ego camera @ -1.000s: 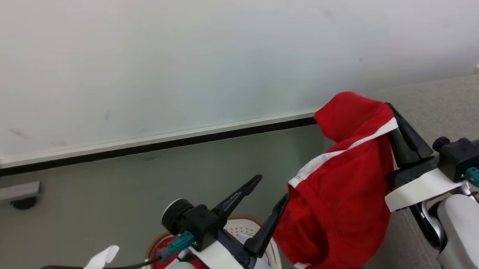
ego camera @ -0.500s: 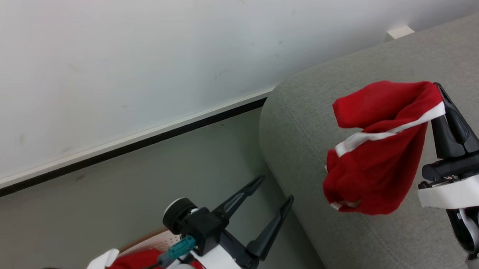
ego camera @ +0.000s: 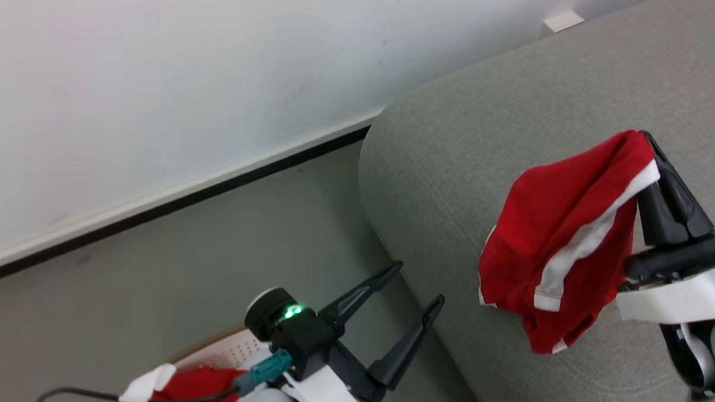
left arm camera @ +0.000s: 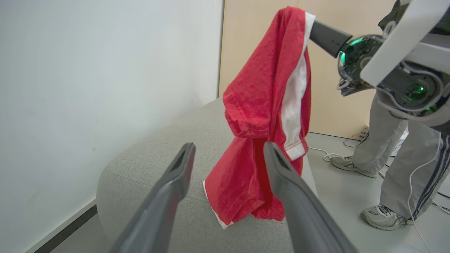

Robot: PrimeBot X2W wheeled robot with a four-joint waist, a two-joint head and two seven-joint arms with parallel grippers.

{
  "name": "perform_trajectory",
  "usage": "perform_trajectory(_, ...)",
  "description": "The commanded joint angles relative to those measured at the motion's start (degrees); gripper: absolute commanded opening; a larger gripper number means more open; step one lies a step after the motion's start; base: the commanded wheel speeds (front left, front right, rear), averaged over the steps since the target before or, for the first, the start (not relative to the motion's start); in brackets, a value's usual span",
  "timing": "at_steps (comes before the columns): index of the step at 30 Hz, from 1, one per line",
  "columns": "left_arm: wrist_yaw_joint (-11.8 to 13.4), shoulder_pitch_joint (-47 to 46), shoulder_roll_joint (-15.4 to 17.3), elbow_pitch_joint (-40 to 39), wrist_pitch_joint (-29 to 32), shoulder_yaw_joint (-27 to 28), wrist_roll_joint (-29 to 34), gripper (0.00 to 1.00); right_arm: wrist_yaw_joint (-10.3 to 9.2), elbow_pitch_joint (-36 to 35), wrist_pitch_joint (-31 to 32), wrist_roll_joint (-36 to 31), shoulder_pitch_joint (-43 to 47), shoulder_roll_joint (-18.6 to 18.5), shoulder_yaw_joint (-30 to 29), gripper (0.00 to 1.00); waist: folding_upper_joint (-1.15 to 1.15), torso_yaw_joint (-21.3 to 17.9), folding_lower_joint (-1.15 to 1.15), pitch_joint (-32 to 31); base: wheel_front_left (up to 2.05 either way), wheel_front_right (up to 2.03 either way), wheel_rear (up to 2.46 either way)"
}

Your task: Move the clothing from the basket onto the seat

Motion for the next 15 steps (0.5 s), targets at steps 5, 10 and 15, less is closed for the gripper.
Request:
perform_trajectory(5,0.11,-2.58,2.84,-0.98,-0.02,-0.17,1.21,1.0,-0.12,-0.06,2.09,1.74,-7.5,-1.92,-0.52,0.0,0.0,2.42,0.0,5.47,0.0,0.0,0.0)
perform_trajectory(10,0.1,-5.07,5.83,-3.33,-0.02,-0.26,0.94,1.0,-0.13,2.89,4.38,3.6,-16.76,-5.69,-3.31,0.0,0.0,5.84,0.0,11.55,0.0,0.0,0.0)
perform_trajectory(15,0.1,-7.27,8.97,-5.95,-0.02,0.09,-0.34,1.0,-0.12,7.02,7.97,2.42,-25.42,-10.69,-6.79,0.0,0.0,9.21,0.0,17.56,0.0,0.0,0.0)
